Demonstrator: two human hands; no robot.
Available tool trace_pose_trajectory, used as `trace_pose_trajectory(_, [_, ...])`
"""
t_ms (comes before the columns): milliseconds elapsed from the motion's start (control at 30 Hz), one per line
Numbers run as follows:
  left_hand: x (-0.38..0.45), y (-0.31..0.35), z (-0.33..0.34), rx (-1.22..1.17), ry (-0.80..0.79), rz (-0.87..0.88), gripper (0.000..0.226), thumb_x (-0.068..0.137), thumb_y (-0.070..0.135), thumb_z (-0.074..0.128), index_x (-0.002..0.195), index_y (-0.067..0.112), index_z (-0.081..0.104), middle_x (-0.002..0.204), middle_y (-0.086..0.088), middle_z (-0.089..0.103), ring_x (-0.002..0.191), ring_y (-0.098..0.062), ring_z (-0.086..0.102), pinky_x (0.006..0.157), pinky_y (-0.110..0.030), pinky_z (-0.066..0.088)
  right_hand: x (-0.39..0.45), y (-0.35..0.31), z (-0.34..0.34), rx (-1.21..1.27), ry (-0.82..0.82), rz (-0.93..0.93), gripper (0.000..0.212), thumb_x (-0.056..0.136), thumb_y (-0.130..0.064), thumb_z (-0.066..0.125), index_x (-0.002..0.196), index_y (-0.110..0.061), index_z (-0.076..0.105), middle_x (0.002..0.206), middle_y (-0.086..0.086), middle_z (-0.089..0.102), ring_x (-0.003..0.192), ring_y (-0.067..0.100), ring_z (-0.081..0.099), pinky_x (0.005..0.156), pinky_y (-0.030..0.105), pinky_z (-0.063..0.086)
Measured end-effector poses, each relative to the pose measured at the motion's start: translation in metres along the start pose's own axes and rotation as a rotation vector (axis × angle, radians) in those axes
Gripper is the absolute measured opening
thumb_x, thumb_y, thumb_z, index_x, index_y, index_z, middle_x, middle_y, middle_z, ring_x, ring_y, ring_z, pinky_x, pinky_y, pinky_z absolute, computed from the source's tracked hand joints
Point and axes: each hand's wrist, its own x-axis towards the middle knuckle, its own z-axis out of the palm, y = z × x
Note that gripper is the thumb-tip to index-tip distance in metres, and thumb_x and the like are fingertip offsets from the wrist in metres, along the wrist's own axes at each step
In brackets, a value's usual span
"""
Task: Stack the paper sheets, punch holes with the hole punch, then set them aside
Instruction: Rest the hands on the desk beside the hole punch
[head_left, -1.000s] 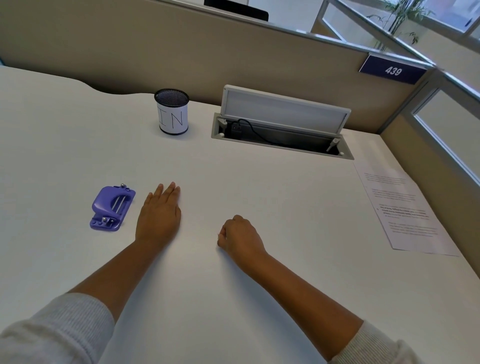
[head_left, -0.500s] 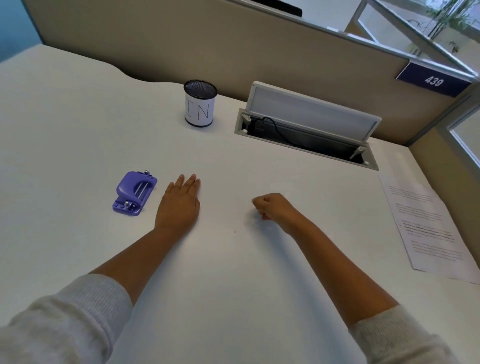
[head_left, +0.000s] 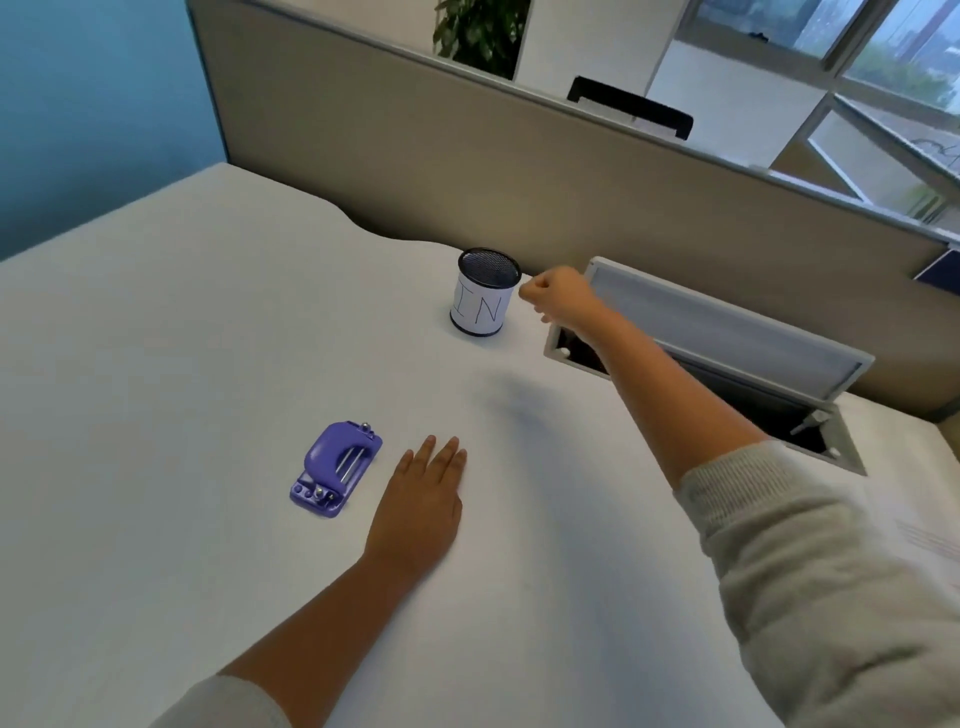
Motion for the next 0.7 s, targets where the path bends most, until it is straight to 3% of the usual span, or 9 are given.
trace_pose_trajectory(167, [0.003,-0.001,0.001,-0.022,0.002,-0.005,0.050,0.077,0.020,0.031,0.115,0.012,0.063,0.122,-0.004,0.064,0.113,-0.025,0.060,0.089,-0.042,0.052,0.061,-0.025,0.009,-0.156,0.054,-0.027,0.038,0.081,-0.003,0.043,0.050,-0.015,0.024,0.053,0.004,0.024,0.050,0.017,0.020,0.048,0.027,0.018])
trace_pose_trajectory(333, [0.003,-0.001,0.004,-0.029,0.019,-0.013,0.050,0.077,0.020,0.032,0.117,0.013,0.062,0.124,-0.003,0.062,0.116,-0.024,0.058,0.091,-0.042,0.052,0.093,-0.019,0.023,-0.251,0.073,0.005,0.041,0.090,-0.010,0.045,0.052,-0.012,0.029,0.055,0.006,0.030,0.049,0.022,0.026,0.044,0.028,0.023])
trace_pose_trajectory(433, [0.003,-0.002,0.005,-0.028,0.021,-0.012,0.049,0.078,0.020,0.032,0.118,0.013,0.060,0.126,-0.003,0.061,0.117,-0.025,0.057,0.092,-0.042,0.051,0.098,-0.012,0.027,-0.224,0.088,0.019,0.044,0.092,-0.017,0.050,0.052,-0.011,0.032,0.056,0.006,0.034,0.054,0.023,0.034,0.056,0.029,0.034])
trace_pose_trajectory(533, [0.004,-0.002,0.004,-0.020,0.043,-0.018,0.049,0.078,0.020,0.032,0.117,0.012,0.062,0.124,-0.004,0.062,0.116,-0.025,0.058,0.090,-0.043,0.051,0.088,-0.005,0.022,-0.153,0.102,-0.030,0.039,0.093,-0.013,0.044,0.054,-0.010,0.044,0.073,0.018,0.055,0.071,0.024,0.043,0.064,0.031,0.036])
trace_pose_trajectory(600, [0.004,-0.002,0.003,-0.018,0.044,-0.021,0.050,0.078,0.020,0.031,0.116,0.011,0.062,0.124,-0.004,0.063,0.115,-0.026,0.059,0.090,-0.044,0.051,0.073,-0.003,0.015,-0.117,0.110,-0.064,0.029,0.094,-0.012,0.042,0.077,-0.004,0.065,0.101,0.020,0.066,0.078,0.026,0.053,0.069,0.031,0.041])
trace_pose_trajectory(700, [0.004,-0.002,0.004,-0.004,0.052,-0.024,0.050,0.078,0.020,0.030,0.116,0.011,0.062,0.124,-0.004,0.063,0.115,-0.026,0.059,0.092,-0.043,0.050,0.039,0.001,0.010,-0.150,0.138,-0.165,0.026,0.095,-0.016,0.044,0.105,-0.004,0.065,0.108,0.011,0.067,0.084,0.022,0.056,0.069,0.025,0.039])
